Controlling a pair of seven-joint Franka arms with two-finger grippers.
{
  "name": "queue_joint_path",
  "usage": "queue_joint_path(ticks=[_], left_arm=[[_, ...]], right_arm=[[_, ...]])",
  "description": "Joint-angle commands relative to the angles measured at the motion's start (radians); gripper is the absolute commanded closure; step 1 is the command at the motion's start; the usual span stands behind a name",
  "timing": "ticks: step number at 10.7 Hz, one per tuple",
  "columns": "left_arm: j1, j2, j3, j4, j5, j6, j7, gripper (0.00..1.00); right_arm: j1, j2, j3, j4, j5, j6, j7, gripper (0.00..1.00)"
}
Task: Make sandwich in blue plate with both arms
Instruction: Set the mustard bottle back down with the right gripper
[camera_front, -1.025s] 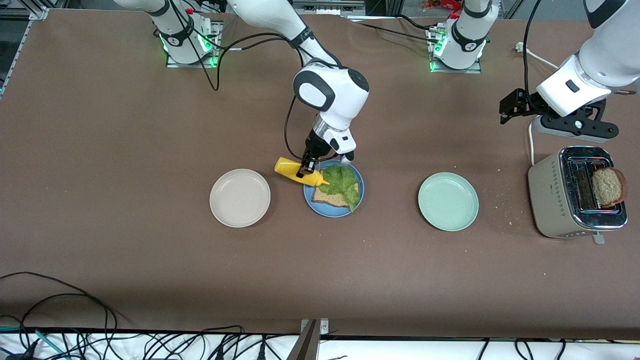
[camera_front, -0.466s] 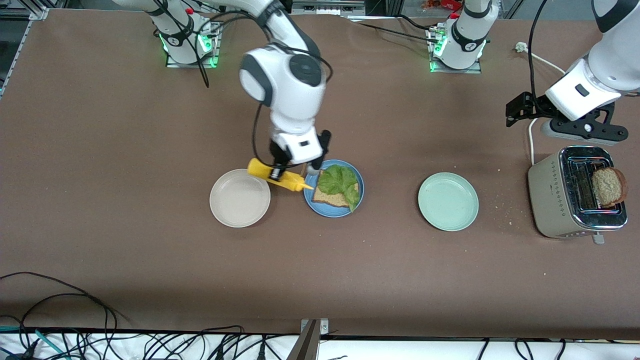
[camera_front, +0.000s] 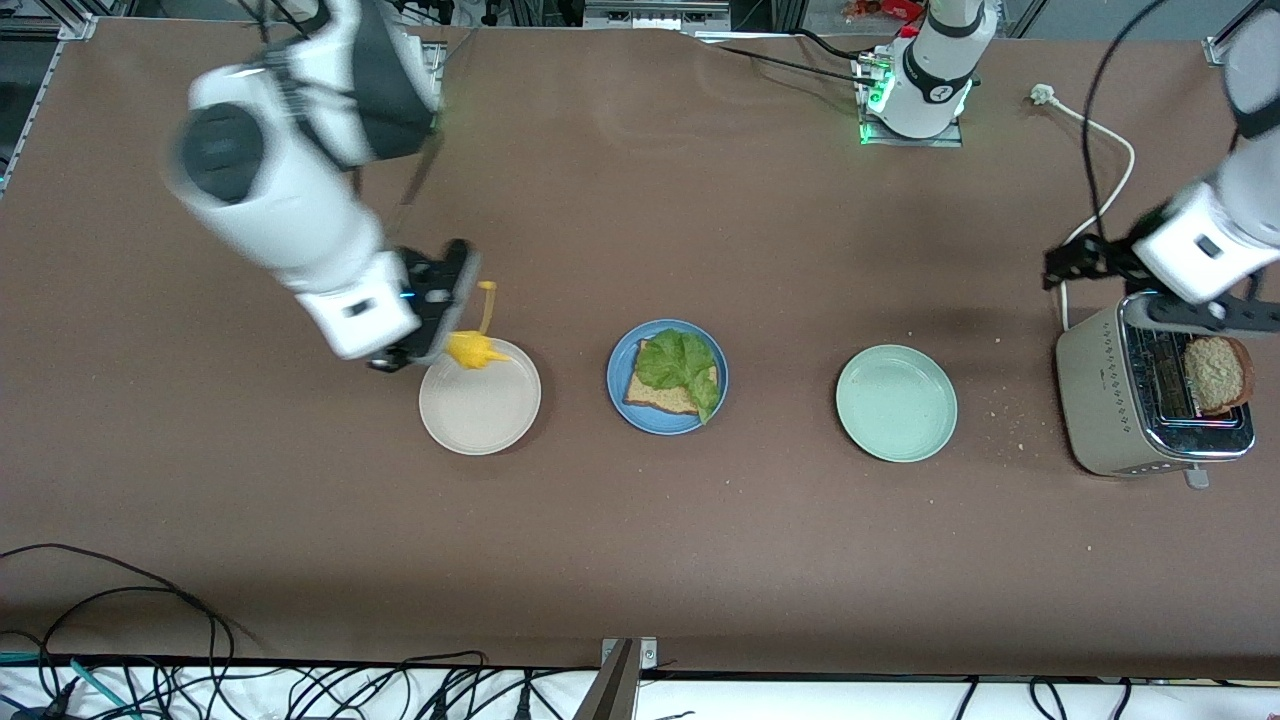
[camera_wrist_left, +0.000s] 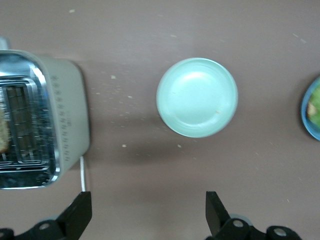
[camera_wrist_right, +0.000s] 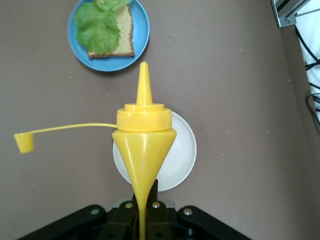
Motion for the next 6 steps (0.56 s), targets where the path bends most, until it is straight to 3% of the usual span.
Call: queue_joint_path(ticks=[1, 3, 6], left_arm=[[0.118, 0.150, -0.005, 0.122, -0.007, -0.017, 0.091, 0.00], [0.208, 0.226, -0.005, 0.168, -0.008, 0.039, 0.223, 0.00], [0.320, 0.329, -0.005, 0.222, -0.008, 0.112, 0.381, 0.00]], right_arm=[[-0.207, -0.095, -0.018, -0.156, 0.284, -0.055, -0.406, 1.00], [-0.310, -0.076, -0.073, -0.203, 0.462, -0.144, -0.666, 1.00], [-0.518, 0.057, -0.073, -0.216, 0.682, -0.340, -0.995, 1.00]])
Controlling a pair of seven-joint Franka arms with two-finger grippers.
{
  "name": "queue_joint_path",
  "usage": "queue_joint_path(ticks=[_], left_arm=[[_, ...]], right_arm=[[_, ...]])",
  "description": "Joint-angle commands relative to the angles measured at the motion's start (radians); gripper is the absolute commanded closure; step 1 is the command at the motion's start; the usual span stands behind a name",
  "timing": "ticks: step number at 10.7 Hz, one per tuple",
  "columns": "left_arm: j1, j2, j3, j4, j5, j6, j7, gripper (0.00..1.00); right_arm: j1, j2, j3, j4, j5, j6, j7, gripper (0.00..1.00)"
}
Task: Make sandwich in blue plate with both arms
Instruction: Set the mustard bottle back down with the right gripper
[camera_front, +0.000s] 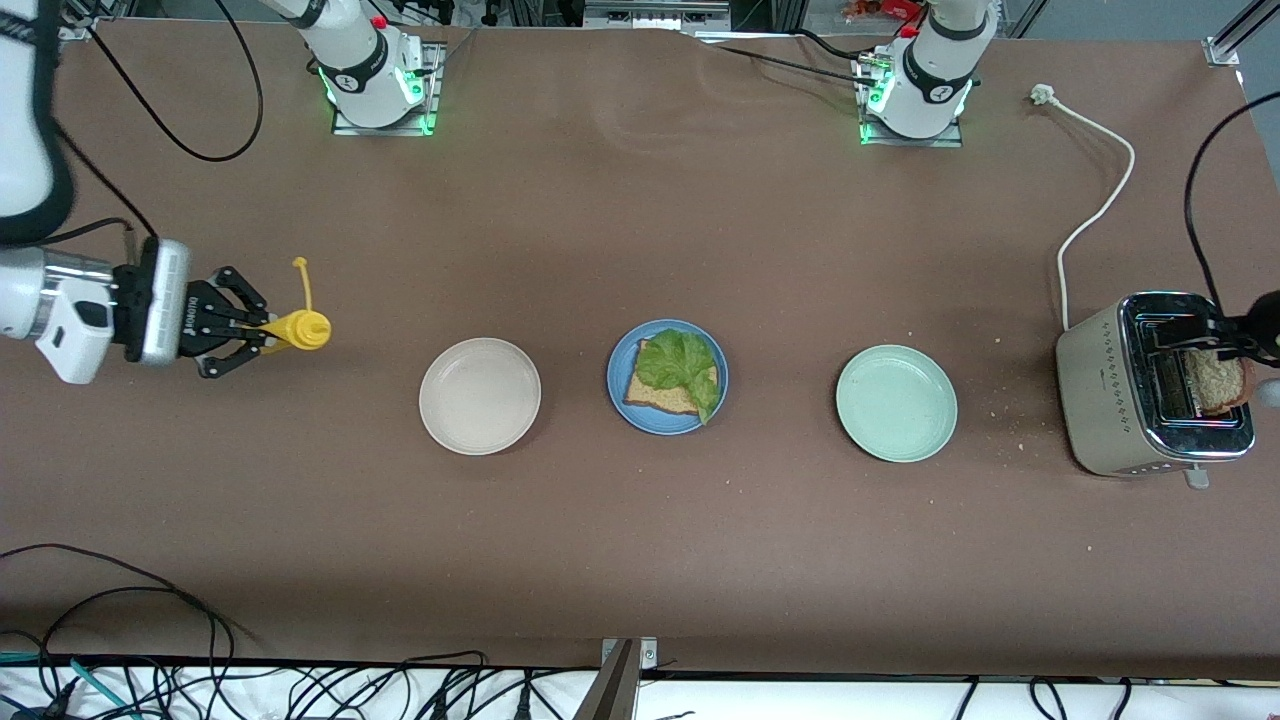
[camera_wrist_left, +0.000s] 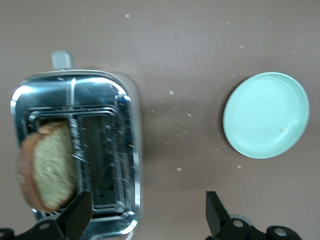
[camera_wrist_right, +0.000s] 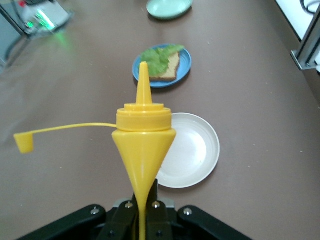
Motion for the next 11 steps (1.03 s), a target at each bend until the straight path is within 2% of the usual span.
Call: queue_joint_path(ticks=[1, 5, 6, 7, 8, 9, 11], left_arm=[[0.111, 0.100, -0.010, 0.077, -0.008, 0.063, 0.158, 0.00], [0.207, 0.181, -0.013, 0.077, -0.020, 0.069, 0.179, 0.00], [0.208, 0.189, -0.013, 0.077, -0.022, 0.069, 0.173, 0.07], [0.207, 0.191, -0.013, 0.079, -0.022, 0.068, 0.160, 0.40], [0.205, 0.191, -0.013, 0.079, -0.022, 0.066, 0.156, 0.85], [0.205, 0.191, -0.013, 0.080, -0.022, 0.066, 0.153, 1.00], [0.207, 0.186, -0.013, 0.082, -0.022, 0.065, 0.154, 1.00]], right_arm=[[-0.166, 0.138, 0.011, -0.009, 0.205, -0.188, -0.292, 1.00], [-0.304, 0.367, 0.017, 0.002, 0.345, -0.357, -0.573, 1.00], [-0.316, 0.418, 0.020, 0.004, 0.380, -0.373, -0.648, 1.00], [-0.324, 0.461, 0.022, 0.005, 0.411, -0.397, -0.691, 1.00], [-0.338, 0.501, 0.023, 0.010, 0.439, -0.420, -0.721, 1.00], [-0.344, 0.533, 0.023, 0.020, 0.454, -0.429, -0.759, 1.00], [-0.379, 0.616, 0.043, 0.069, 0.483, -0.461, -0.802, 1.00]])
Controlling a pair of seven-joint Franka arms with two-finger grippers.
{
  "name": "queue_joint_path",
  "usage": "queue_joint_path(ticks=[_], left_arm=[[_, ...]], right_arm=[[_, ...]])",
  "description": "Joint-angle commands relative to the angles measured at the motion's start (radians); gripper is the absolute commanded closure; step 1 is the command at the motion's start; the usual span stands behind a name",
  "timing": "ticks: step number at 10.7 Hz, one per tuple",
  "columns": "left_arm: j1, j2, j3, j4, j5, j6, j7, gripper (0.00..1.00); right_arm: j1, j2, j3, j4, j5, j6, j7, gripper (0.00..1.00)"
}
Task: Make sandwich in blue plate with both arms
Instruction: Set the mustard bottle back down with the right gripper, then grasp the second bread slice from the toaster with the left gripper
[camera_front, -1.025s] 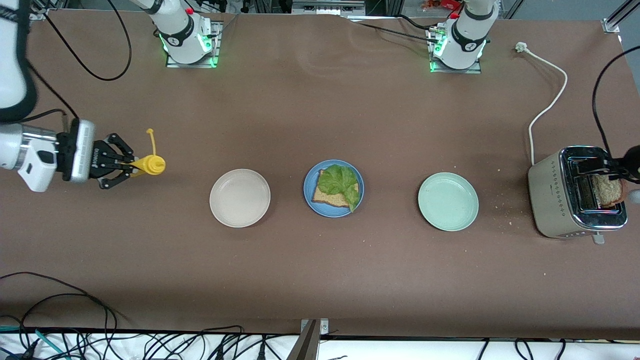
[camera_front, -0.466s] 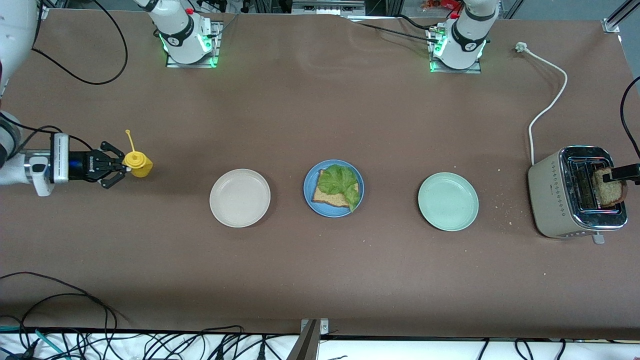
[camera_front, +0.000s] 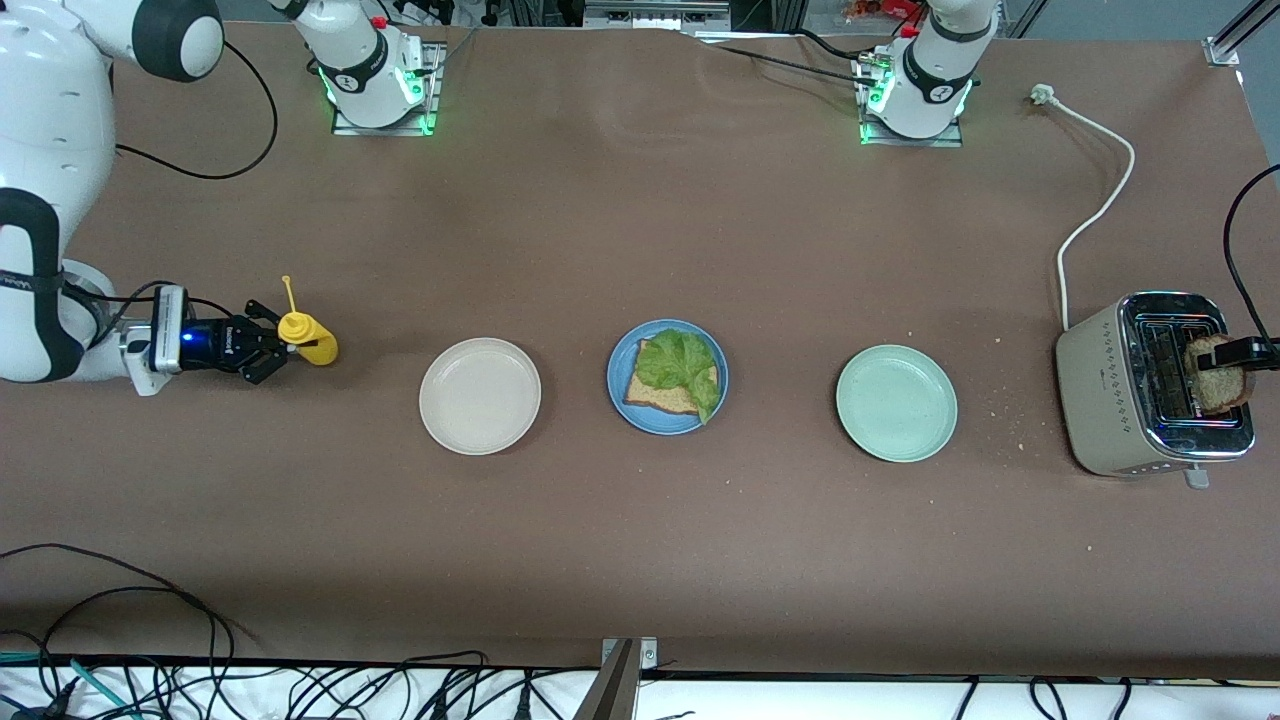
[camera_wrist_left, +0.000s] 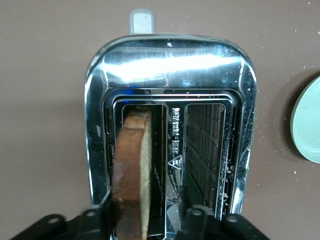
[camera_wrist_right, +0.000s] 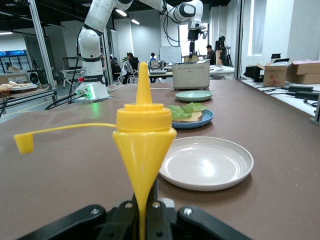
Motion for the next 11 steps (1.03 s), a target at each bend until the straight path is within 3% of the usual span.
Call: queue_joint_path(ticks=[1, 3, 7, 9, 10, 11], left_arm=[[0.005, 0.004, -0.004, 0.035, -0.018, -0.013, 0.005, 1.00], [0.005, 0.001, -0.004, 0.074, -0.007, -0.022, 0.008, 1.00], [-0.011, -0.074, -0.024, 0.099, 0.001, -0.106, 0.007, 1.00], [-0.055, -0.134, -0.036, 0.099, -0.010, -0.187, 0.010, 1.00], [-0.070, -0.154, -0.077, 0.099, -0.010, -0.232, 0.010, 1.00], [-0.070, -0.169, -0.135, 0.099, -0.012, -0.270, 0.010, 1.00]], right_arm=[[-0.081, 0.113, 0.060, 0.099, 0.040, -0.069, -0.047, 1.00], [-0.137, 0.154, 0.123, 0.134, 0.038, -0.069, -0.069, 1.00], [-0.139, 0.168, 0.125, 0.141, 0.038, -0.064, -0.069, 1.00], [-0.139, 0.168, 0.125, 0.141, 0.038, -0.064, -0.063, 0.82], [-0.138, 0.170, 0.125, 0.141, 0.038, -0.064, -0.060, 0.62], [-0.138, 0.173, 0.125, 0.141, 0.038, -0.063, -0.057, 0.49]])
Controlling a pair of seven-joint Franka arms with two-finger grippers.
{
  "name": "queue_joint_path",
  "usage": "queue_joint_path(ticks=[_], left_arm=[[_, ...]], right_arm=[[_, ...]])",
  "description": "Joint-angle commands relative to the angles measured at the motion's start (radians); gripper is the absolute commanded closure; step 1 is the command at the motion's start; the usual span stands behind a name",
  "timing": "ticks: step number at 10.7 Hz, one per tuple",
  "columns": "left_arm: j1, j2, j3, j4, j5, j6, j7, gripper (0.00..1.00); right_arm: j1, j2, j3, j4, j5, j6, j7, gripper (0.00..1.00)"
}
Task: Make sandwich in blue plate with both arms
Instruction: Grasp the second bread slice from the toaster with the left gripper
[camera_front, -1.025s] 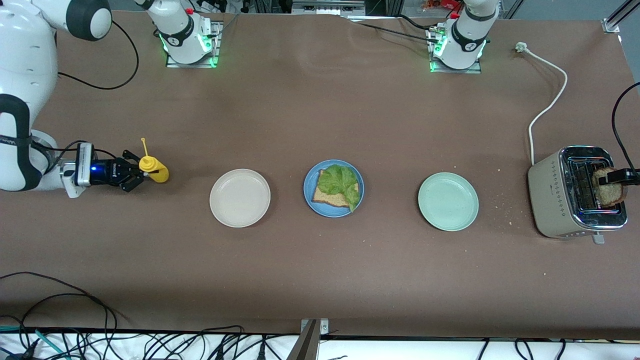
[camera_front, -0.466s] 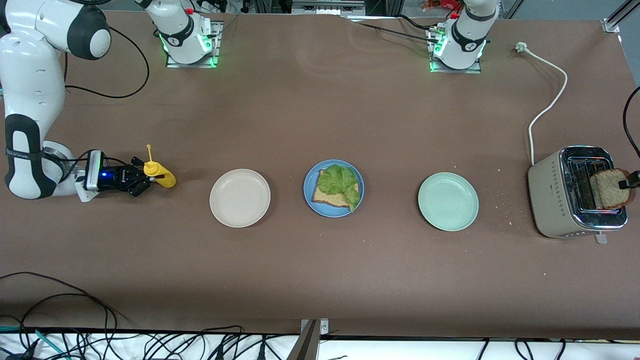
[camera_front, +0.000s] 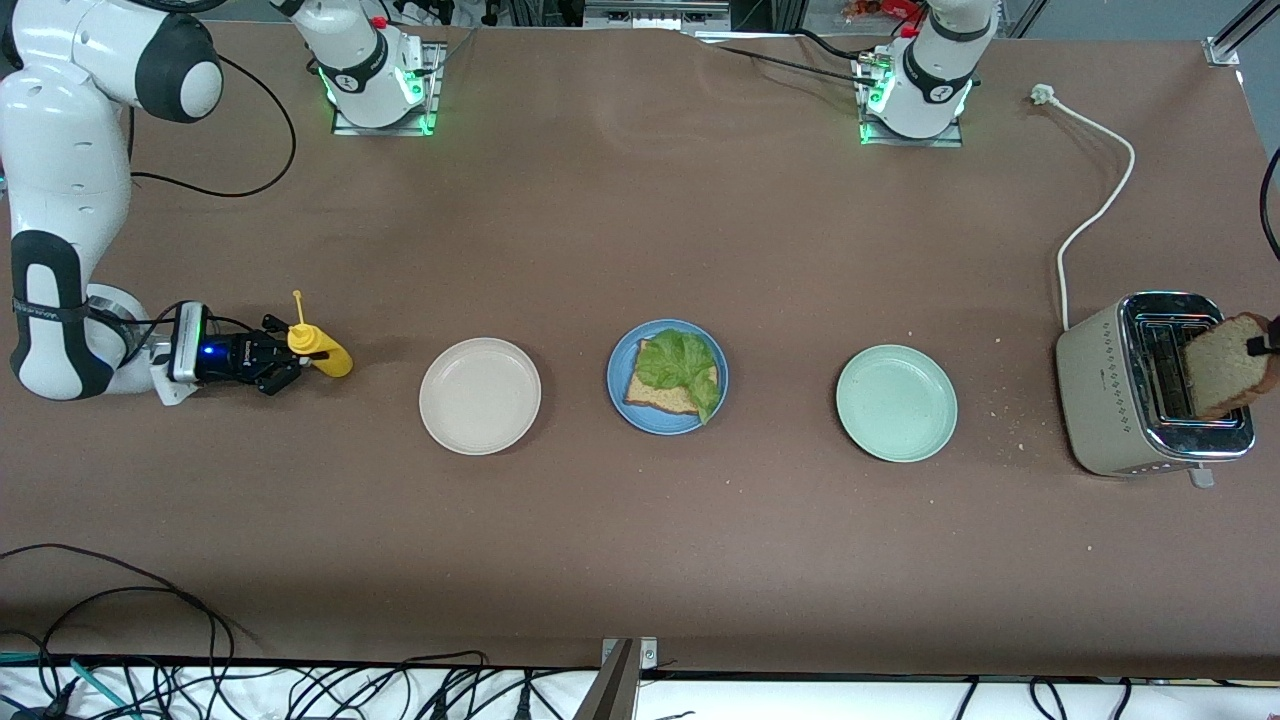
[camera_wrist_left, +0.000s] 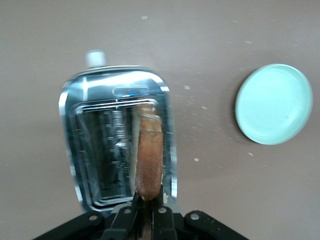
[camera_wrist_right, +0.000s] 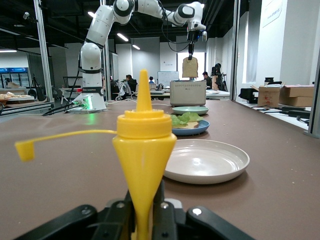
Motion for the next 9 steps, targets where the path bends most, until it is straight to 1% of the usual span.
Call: queue_joint_path(ticks=[1, 2, 3, 4, 5, 7, 9], left_arm=[[-0.024, -0.057, -0.137, -0.006, -0.013, -0.126, 0.004, 1.00], [-0.024, -0.057, -0.200, -0.006, -0.014, -0.145, 0.000, 1.00], [-0.025, -0.057, -0.265, -0.008, -0.019, -0.147, -0.002, 1.00], [-0.027, -0.048, -0.312, -0.017, -0.060, -0.153, -0.019, 1.00], [-0.053, -0.034, -0.330, -0.029, -0.133, -0.162, -0.074, 1.00], [-0.151, 0.015, -0.331, -0.040, -0.270, -0.179, -0.150, 1.00], [-0.252, 0.123, -0.330, -0.032, -0.411, -0.167, -0.189, 1.00]], right_arm=[[-0.015, 0.019, 0.010, 0.026, 0.014, -0.025, 0.014, 0.41], [-0.015, 0.018, 0.010, 0.026, 0.012, -0.027, 0.016, 0.34], [-0.015, 0.018, 0.010, 0.026, 0.009, -0.030, 0.019, 0.29], [-0.018, 0.018, 0.006, 0.027, 0.008, -0.024, 0.023, 0.26], [-0.026, 0.018, 0.003, 0.027, 0.006, -0.021, 0.033, 0.19], [-0.047, 0.019, -0.011, 0.056, -0.006, -0.009, 0.046, 0.14], [-0.057, 0.019, -0.042, 0.069, -0.026, 0.004, 0.062, 0.12]])
